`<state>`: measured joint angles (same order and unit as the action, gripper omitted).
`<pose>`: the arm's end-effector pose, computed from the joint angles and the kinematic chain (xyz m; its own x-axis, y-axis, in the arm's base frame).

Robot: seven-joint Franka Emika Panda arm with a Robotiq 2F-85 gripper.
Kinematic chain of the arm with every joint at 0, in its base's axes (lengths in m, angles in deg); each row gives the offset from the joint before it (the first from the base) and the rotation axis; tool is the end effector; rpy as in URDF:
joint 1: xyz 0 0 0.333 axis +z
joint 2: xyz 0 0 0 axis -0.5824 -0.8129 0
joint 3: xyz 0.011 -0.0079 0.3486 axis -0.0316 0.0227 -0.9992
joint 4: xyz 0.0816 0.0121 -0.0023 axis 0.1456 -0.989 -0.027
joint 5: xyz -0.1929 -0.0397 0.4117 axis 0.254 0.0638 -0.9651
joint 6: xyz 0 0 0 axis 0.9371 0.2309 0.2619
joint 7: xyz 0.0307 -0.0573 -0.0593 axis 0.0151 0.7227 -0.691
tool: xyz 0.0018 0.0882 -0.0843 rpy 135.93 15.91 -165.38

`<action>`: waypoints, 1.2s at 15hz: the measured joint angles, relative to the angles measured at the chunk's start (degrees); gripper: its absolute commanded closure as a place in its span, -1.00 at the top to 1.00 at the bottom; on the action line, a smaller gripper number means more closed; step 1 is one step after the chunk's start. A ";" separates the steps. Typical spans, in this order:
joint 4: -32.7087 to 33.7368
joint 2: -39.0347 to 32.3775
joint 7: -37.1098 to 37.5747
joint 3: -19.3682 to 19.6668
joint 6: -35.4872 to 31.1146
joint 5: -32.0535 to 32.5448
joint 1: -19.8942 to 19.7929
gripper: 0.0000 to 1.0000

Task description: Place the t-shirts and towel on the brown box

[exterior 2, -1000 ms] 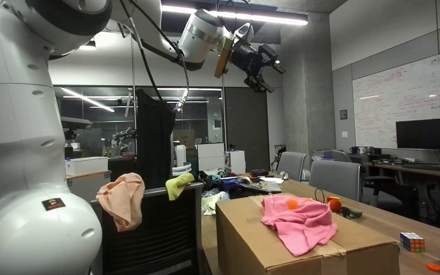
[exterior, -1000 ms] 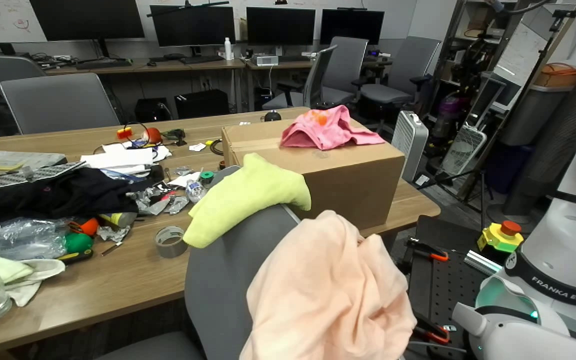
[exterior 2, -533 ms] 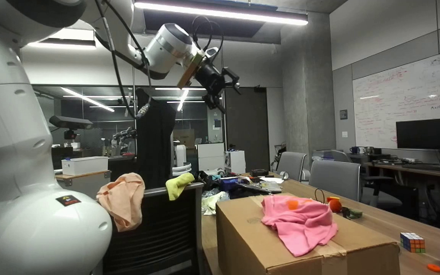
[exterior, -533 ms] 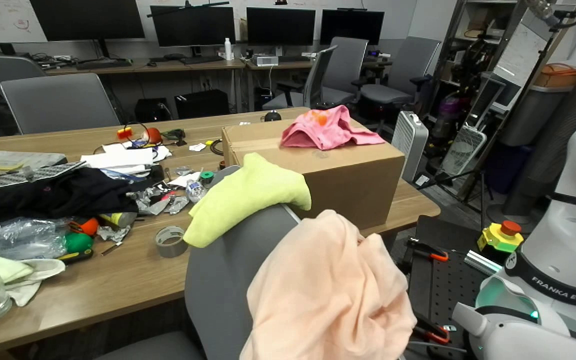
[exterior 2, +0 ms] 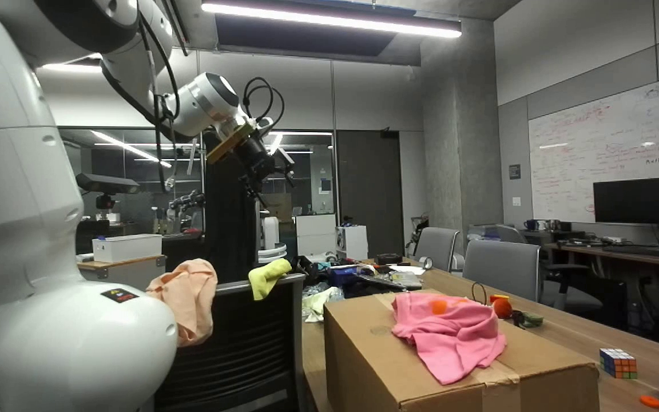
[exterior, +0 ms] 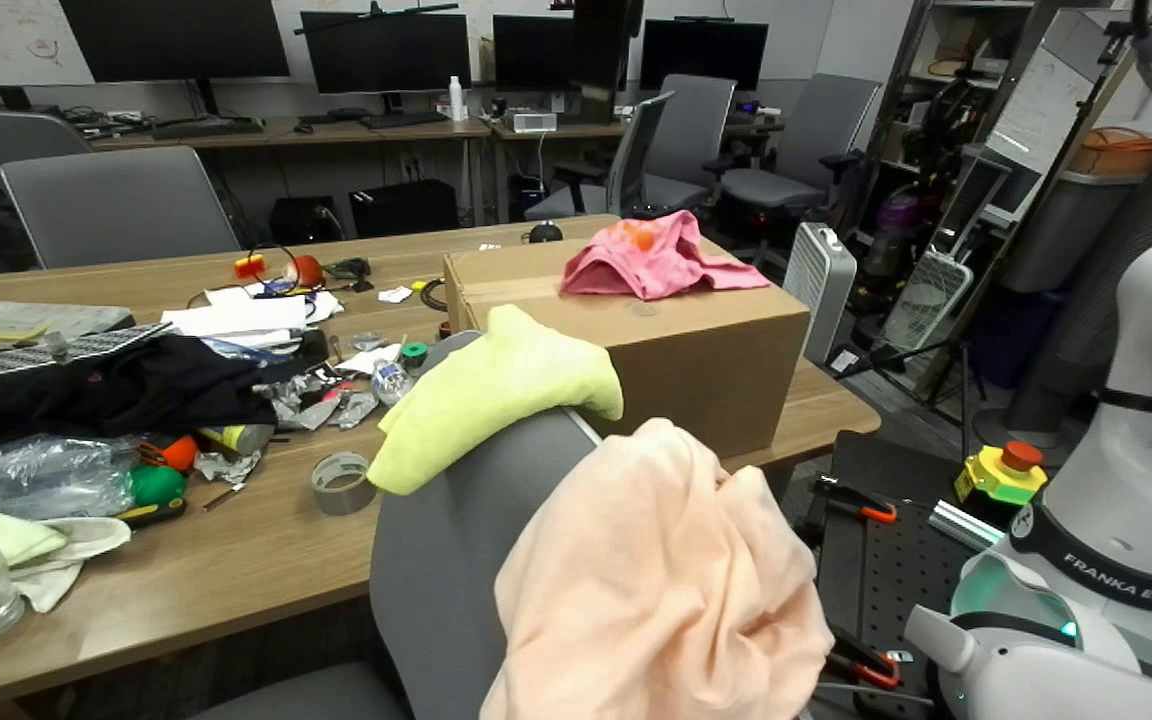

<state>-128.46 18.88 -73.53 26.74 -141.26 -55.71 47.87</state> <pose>0.4782 0.2312 0.6245 0.9338 0.3260 0.1478 0.2038 -0.8237 0.5292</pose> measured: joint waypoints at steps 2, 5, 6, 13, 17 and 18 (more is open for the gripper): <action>0.25 -1.22 0.01 -1.10 -0.06 -3.69 0.98 1.00; 0.20 -2.13 0.01 -1.87 -0.08 -8.94 2.05 1.00; 0.06 -2.25 0.01 -2.09 -0.07 -10.65 2.37 1.00; -2.44 -2.33 -0.04 -2.80 -0.07 -23.27 4.45 1.00; -4.21 -2.89 -0.68 -2.80 -0.08 -30.01 4.72 1.00; -4.64 -3.29 -1.14 -2.80 -0.08 -31.50 4.73 1.00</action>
<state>-133.10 15.59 -74.67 23.94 -141.34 -87.20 52.60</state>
